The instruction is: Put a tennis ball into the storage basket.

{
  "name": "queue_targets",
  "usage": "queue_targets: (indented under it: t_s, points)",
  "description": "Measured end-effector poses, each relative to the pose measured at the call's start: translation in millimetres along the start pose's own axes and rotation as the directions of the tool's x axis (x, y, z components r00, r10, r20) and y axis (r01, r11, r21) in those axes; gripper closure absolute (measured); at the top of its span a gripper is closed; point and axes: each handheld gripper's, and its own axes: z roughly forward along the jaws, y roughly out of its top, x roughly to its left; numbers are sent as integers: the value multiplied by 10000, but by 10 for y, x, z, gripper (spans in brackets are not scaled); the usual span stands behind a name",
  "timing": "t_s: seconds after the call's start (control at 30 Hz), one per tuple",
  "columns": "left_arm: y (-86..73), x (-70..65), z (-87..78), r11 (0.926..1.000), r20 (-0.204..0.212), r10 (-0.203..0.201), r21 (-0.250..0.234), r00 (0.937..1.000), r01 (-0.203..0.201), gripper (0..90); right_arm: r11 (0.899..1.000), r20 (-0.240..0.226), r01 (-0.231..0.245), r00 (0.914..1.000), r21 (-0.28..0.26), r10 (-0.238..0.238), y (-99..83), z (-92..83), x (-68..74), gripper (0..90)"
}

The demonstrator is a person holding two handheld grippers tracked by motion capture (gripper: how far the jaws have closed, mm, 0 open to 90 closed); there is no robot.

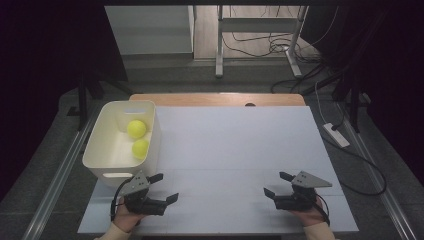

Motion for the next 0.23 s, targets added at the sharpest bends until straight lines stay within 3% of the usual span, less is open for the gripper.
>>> queue_targets:
  t_s: [0.23]
  points:
    - [9, -1, 14, 10000, 34, 52, 36, 10000, -52, 90, 10000, -13, 4, 10000, 2, -4, -5, -9, 1, 137]
